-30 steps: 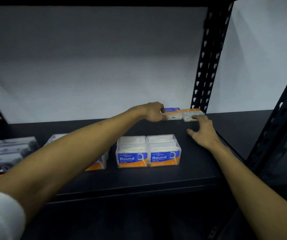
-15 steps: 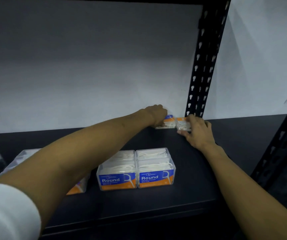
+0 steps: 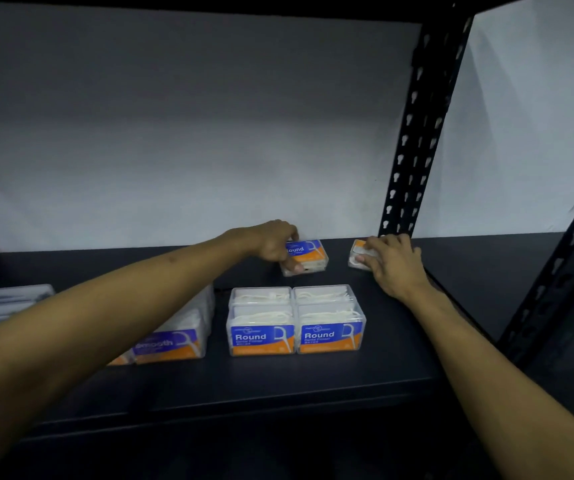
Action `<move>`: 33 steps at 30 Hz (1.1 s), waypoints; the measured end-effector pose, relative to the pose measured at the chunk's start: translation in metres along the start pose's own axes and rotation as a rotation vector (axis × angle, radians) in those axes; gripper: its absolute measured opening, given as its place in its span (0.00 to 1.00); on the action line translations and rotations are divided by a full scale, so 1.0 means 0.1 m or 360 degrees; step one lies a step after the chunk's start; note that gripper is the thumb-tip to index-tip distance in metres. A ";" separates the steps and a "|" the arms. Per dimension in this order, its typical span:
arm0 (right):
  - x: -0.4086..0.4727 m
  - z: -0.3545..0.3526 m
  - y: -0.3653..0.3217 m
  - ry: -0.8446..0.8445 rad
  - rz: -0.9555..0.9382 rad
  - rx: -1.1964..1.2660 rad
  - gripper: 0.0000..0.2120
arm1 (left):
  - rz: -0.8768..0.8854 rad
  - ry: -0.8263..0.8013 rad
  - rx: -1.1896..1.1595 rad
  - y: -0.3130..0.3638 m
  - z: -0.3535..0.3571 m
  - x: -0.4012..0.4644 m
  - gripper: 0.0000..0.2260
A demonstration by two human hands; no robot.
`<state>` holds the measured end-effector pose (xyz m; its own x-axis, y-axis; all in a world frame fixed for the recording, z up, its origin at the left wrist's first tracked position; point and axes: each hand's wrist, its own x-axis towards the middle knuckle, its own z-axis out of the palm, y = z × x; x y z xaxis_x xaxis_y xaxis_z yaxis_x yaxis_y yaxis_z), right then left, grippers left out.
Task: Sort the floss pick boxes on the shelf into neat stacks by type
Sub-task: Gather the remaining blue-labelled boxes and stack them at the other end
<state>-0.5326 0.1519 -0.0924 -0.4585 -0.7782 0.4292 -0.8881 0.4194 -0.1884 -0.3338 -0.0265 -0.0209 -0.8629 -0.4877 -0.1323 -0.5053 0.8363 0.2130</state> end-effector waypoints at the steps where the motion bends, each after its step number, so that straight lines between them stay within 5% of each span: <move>1: -0.02 -0.02 -0.05 -0.0006 0.0027 0.0045 0.16 | -0.0002 -0.0004 -0.0010 -0.04 0.01 -0.06 0.32; 7: -0.20 -0.13 -0.27 -0.0006 0.0092 0.0566 0.15 | 0.0146 0.0210 -0.0040 -0.15 0.05 -0.36 0.25; 14: -0.28 -0.31 -0.45 -0.0021 0.0125 0.0882 0.28 | 0.0190 0.0315 -0.0294 -0.28 0.10 -0.73 0.21; 24: -0.26 -0.49 -0.60 -0.0371 0.0070 0.0756 0.28 | 0.0102 0.0275 -0.0319 -0.32 0.00 -1.10 0.19; 28: -0.22 -0.56 -0.60 -0.0559 -0.0013 0.0657 0.16 | 0.0106 0.0151 -0.0343 -0.29 -0.08 -1.13 0.17; 33: -0.15 -0.59 -0.62 -0.0643 -0.0053 0.0572 0.14 | 0.0128 0.0121 -0.0345 -0.29 -0.07 -1.15 0.13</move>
<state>-0.4692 0.1649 -0.0349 -0.3435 -0.9358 0.0793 -0.8252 0.2604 -0.5012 -0.2200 0.0035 -0.0052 -0.8943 -0.4461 -0.0351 -0.4175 0.8037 0.4240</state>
